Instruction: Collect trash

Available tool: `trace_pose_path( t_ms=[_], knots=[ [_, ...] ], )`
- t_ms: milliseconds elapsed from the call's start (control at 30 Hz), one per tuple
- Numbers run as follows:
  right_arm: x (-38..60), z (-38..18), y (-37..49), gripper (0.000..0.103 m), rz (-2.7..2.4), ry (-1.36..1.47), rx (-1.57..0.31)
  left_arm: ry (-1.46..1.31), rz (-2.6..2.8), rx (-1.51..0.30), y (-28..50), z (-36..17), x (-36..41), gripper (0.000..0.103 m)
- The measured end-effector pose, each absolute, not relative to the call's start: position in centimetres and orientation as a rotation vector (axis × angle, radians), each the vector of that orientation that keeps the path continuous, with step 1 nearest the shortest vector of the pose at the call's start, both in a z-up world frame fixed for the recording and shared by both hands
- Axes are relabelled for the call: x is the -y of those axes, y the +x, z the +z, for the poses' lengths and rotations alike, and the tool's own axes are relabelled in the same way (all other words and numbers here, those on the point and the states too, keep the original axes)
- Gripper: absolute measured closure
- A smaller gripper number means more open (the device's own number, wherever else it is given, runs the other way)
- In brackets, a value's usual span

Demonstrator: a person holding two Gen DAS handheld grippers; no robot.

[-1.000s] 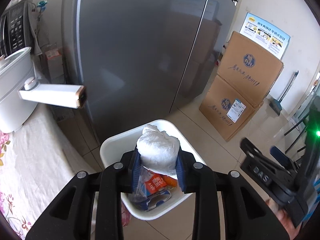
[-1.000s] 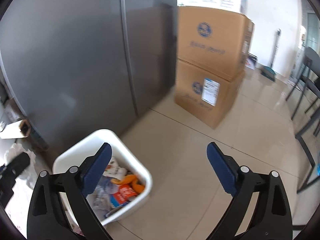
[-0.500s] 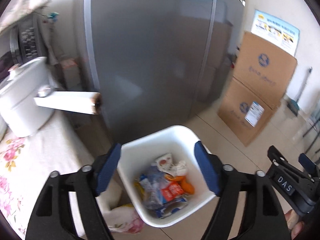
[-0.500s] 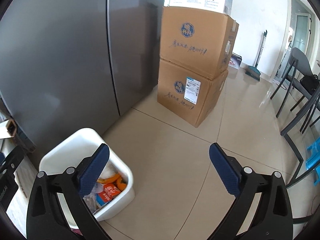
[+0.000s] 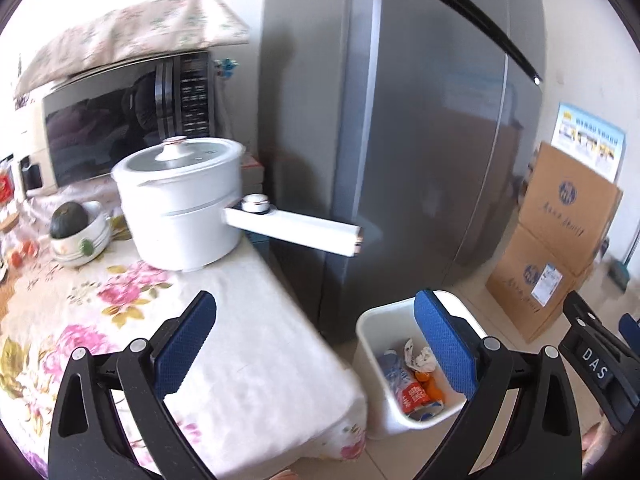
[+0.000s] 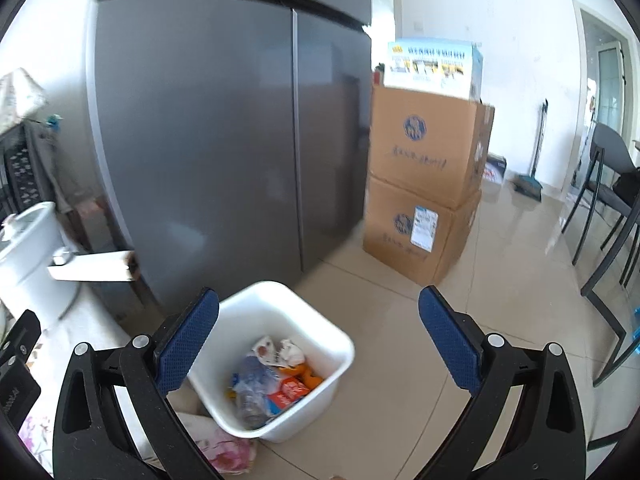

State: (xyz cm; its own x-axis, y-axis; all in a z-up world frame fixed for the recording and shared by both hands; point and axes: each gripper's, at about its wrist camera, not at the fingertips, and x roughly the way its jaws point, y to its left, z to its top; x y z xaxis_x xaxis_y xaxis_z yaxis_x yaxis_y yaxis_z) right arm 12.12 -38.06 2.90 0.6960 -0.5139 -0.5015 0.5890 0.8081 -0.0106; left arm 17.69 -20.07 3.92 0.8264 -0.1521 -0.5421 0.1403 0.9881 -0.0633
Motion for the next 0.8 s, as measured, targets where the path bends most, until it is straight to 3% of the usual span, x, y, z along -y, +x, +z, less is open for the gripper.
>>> trace_pose_path(
  t_ms=[233, 400, 800],
  knots=[
    [33.9, 1.9, 9.9, 0.007, -0.552, 0.154, -0.531, -0.011, -0.123, -0.493, 12.7, 4.5, 13.8, 0.007],
    [30.1, 1.4, 8.1, 0.007, -0.545, 0.105, -0.521, -0.155, -0.175, -0.556, 10.4, 3.9, 8.8, 0.007],
    [25.7, 1.8, 6.7, 0.007, -0.433, 0.063, -0.502, -0.059, -0.024, -0.607, 8.4, 2.5, 6.9, 0.007]
  ],
)
